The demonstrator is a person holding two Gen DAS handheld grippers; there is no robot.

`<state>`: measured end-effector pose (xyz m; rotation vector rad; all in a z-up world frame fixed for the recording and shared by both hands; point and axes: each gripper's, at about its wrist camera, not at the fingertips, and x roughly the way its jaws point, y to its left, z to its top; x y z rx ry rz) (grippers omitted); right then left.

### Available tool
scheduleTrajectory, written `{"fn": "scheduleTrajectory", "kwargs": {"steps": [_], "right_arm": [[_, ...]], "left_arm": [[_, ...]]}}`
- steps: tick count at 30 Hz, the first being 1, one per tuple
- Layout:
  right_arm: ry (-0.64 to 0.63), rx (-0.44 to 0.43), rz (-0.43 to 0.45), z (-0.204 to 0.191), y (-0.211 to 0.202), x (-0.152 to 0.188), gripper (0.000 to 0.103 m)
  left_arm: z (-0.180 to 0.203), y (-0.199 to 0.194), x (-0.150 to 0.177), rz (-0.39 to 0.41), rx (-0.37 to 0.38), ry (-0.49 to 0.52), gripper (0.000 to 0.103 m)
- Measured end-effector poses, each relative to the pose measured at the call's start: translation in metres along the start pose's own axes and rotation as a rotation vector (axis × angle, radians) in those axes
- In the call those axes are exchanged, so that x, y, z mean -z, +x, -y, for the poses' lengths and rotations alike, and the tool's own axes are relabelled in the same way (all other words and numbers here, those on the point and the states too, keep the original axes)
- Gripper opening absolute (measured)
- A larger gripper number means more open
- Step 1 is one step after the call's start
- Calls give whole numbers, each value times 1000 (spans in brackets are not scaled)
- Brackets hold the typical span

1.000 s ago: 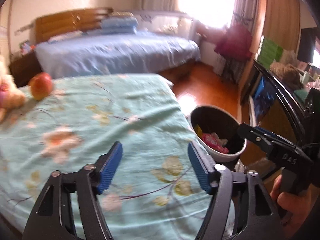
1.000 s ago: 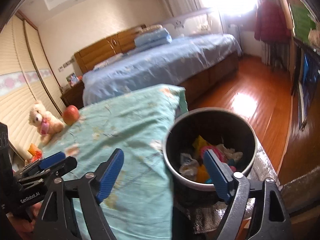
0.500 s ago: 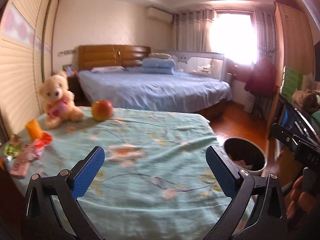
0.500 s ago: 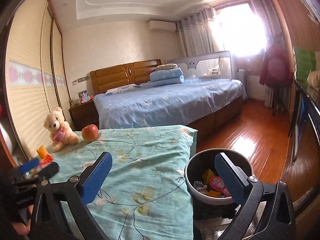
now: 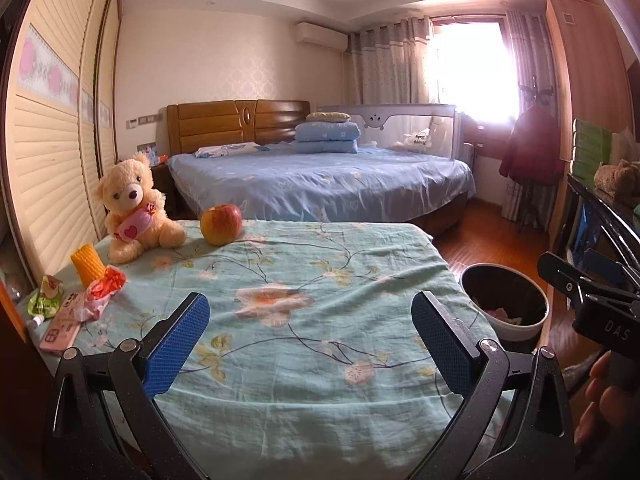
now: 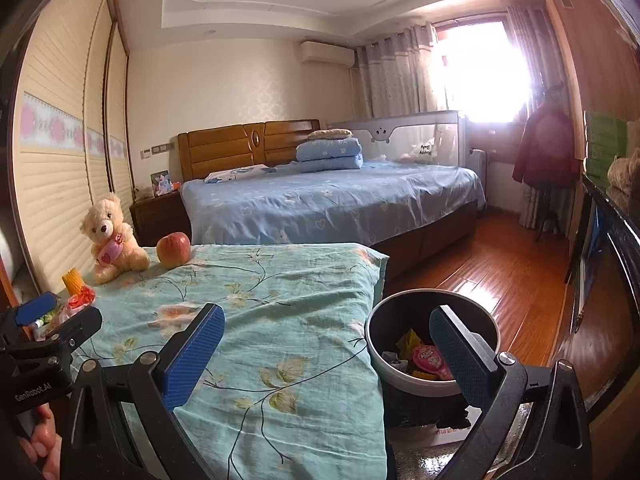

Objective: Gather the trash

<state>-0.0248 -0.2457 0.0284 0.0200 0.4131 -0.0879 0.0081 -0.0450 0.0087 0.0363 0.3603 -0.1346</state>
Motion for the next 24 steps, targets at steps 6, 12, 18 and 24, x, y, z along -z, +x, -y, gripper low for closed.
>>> {"fn": "scheduleTrajectory", "kwargs": {"steps": [6,12,18,24], "right_arm": [[-11,-11,-9,-3,2,3,103],[-13,-14,-15,-4,2,4,103],[-15,-13,-15,-5,2,4,103],[-15,-20,-23,-7,2,6,103]], "left_arm": [[-2,-2,-1,6,0,-6,103],[-4,-1,2,-4,-8,-13,103],[-5,-2,3,-3,-9,-15,103],[-5,-3,3,-2,-8,-16,103]]}}
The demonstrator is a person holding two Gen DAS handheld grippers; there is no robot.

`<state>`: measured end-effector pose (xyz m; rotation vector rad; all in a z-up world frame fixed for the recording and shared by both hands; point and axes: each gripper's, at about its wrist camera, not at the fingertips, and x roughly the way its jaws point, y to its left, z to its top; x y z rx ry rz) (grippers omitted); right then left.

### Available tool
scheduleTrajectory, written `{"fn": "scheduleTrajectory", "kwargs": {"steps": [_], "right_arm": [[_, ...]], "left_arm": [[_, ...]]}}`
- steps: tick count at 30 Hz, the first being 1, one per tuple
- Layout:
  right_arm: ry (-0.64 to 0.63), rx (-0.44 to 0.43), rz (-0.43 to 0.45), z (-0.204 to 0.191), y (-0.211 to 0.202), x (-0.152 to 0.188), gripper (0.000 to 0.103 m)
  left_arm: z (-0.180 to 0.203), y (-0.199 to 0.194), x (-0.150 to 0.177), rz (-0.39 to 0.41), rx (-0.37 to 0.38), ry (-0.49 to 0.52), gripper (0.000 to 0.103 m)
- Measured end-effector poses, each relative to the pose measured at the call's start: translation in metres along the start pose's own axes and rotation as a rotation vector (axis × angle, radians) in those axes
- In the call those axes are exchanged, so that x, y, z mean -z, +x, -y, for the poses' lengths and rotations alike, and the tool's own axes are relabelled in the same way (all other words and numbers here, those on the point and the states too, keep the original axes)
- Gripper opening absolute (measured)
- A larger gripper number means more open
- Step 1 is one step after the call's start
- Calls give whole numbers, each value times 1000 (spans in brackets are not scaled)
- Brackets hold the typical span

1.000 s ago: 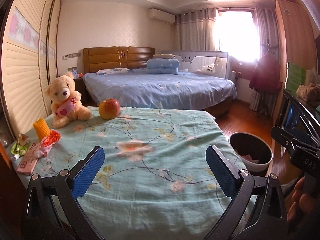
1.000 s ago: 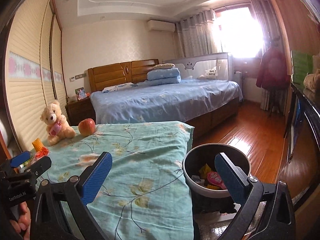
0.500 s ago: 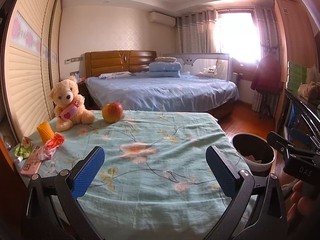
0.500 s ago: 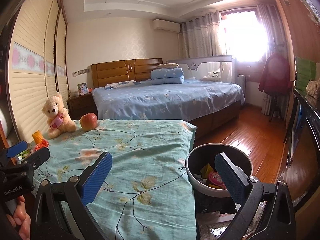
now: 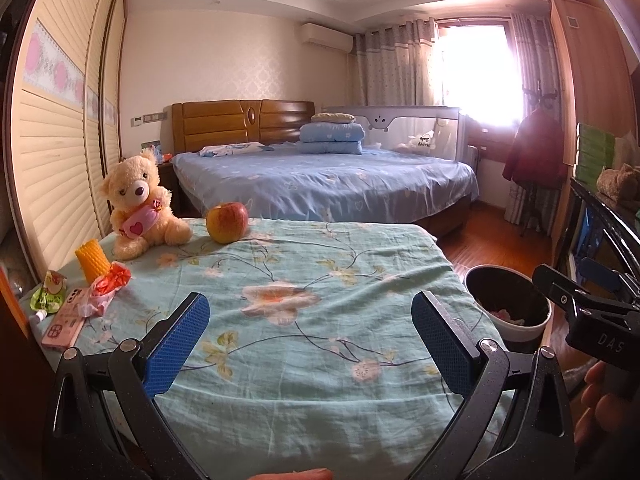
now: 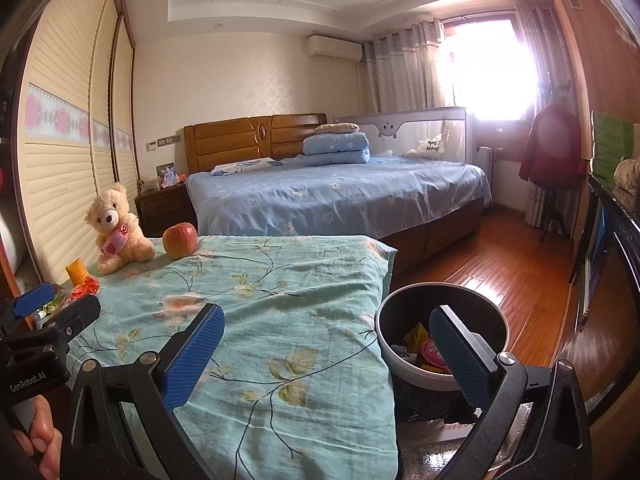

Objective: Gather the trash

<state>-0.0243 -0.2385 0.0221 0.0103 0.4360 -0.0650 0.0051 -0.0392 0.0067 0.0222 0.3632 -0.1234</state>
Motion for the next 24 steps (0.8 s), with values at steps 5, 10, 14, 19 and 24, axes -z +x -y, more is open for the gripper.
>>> {"fn": "scheduleTrajectory", "kwargs": {"steps": [5,10,14,19,24], "right_arm": [[1,-4,4,-2,-1,-1,103],[4,-6,0,-2,-1,-1,103],[6,-8,-1,-3,-1,-2,103],[5,-7,-1,-1,-1,-2,103],[8,-7,-3,-2,-2,-1,103]], "left_arm": [[1,0,0,-2,-7,1,103],[1,0,0,-5,-8,2,103],[1,0,0,0,-7,1,103],[1,1,0,-6,-5,1,103],[0,2,0,-6,-5,3,103]]}}
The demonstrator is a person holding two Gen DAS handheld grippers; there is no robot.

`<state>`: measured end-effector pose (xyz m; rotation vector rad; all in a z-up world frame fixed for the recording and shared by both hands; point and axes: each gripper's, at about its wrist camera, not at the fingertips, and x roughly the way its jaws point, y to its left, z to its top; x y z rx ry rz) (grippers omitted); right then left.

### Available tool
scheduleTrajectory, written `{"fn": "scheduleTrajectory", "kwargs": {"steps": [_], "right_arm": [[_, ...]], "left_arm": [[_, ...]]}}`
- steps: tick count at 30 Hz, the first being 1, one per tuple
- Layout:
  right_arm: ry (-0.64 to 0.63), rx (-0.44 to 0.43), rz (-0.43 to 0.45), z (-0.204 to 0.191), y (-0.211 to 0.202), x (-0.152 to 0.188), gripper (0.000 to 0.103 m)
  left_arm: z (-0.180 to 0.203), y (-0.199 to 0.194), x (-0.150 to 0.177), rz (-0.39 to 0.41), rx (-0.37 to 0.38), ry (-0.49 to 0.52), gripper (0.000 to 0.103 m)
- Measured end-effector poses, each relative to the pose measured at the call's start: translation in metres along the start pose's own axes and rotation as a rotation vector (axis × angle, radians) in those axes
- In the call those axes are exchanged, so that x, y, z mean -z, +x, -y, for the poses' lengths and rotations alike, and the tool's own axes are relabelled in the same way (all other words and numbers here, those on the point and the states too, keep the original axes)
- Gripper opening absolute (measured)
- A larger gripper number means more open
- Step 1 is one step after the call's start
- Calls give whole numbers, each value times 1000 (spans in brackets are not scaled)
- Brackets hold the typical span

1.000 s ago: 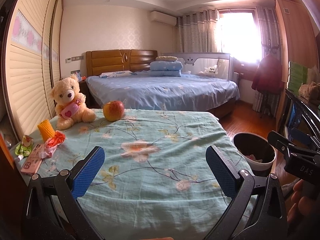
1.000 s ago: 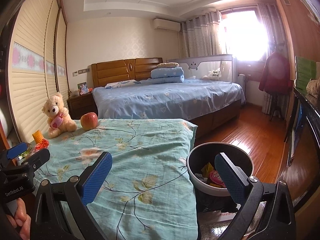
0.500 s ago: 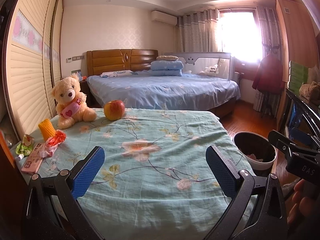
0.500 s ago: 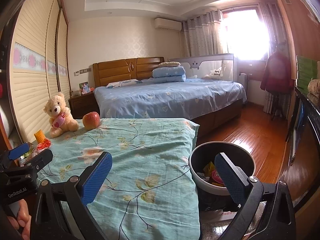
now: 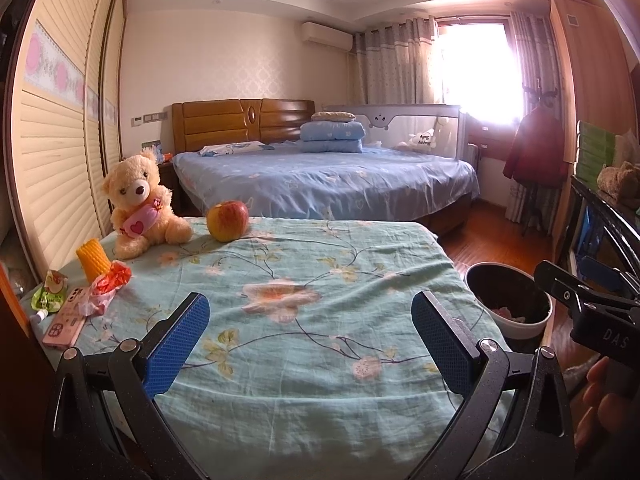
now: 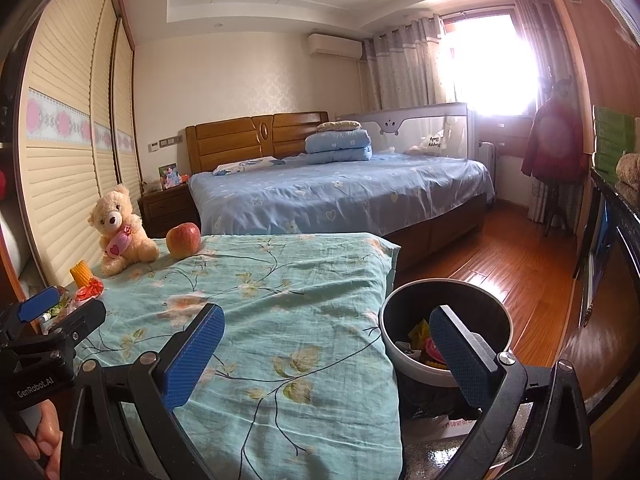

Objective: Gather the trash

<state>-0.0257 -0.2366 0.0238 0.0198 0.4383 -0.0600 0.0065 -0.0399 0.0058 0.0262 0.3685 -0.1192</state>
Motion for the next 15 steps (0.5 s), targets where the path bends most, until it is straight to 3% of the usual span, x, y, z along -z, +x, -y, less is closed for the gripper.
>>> {"fn": "scheduleTrajectory", "kwargs": {"steps": [15], "right_arm": [[0,-1,-1,-1,-1,0,103]], "left_arm": [[2,-1,0,-1,2,2,103]]}}
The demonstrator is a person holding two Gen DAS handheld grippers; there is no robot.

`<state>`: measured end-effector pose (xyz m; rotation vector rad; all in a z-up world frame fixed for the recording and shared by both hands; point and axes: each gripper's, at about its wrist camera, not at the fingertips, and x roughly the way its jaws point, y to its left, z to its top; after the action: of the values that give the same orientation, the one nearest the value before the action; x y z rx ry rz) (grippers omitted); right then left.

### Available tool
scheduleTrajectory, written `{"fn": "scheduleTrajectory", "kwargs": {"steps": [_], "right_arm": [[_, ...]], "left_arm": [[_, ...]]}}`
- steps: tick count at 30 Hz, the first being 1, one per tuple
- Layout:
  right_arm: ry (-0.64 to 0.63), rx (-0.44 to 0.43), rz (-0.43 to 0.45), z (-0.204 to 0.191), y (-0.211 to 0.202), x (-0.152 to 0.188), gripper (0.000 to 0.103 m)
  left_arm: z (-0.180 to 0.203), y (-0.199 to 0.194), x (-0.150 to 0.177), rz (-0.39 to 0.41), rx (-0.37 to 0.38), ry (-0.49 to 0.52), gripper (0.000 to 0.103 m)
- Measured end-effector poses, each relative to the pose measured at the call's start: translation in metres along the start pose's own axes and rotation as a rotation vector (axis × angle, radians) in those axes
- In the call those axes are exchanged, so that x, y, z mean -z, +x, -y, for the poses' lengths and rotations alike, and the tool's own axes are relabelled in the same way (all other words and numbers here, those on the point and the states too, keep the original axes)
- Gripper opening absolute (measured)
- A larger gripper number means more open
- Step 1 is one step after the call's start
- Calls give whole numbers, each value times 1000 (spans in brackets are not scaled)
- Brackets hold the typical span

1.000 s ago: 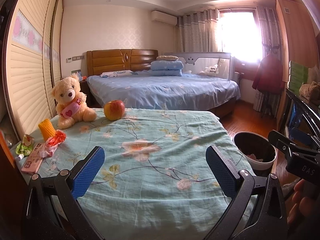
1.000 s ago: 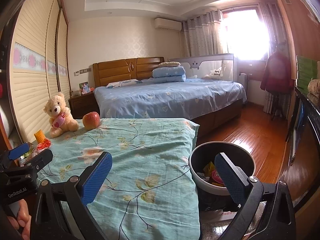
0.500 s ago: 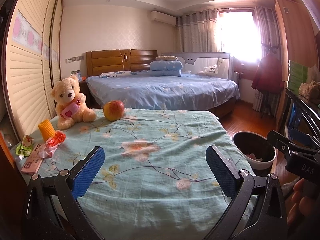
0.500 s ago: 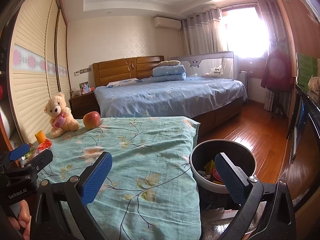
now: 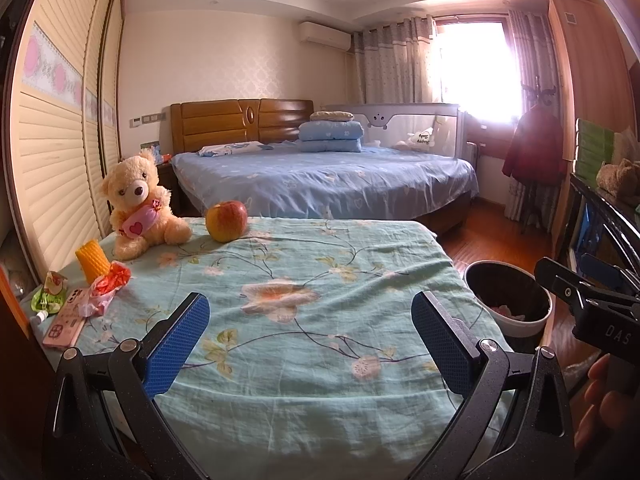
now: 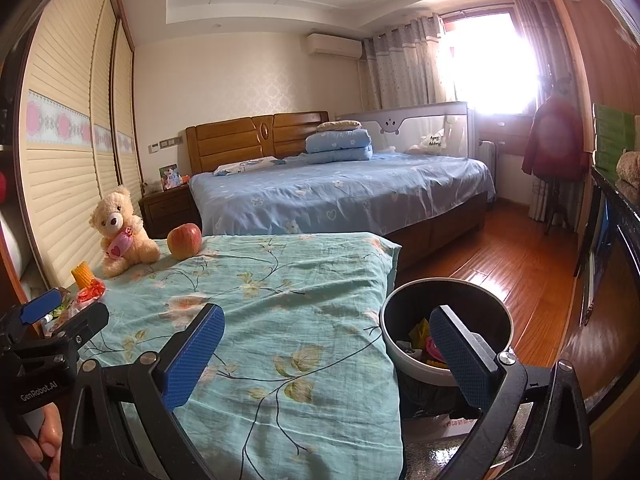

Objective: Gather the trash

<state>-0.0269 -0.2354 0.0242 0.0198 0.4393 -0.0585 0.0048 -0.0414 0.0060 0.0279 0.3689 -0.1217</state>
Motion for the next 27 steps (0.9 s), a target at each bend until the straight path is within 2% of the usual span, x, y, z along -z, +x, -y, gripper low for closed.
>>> {"fn": "scheduleTrajectory", "kwargs": {"steps": [27], "right_arm": [[5,-2,-2,0,-1,0,103]], "left_arm": [[1,4,-1,-6,7,15,103]]}}
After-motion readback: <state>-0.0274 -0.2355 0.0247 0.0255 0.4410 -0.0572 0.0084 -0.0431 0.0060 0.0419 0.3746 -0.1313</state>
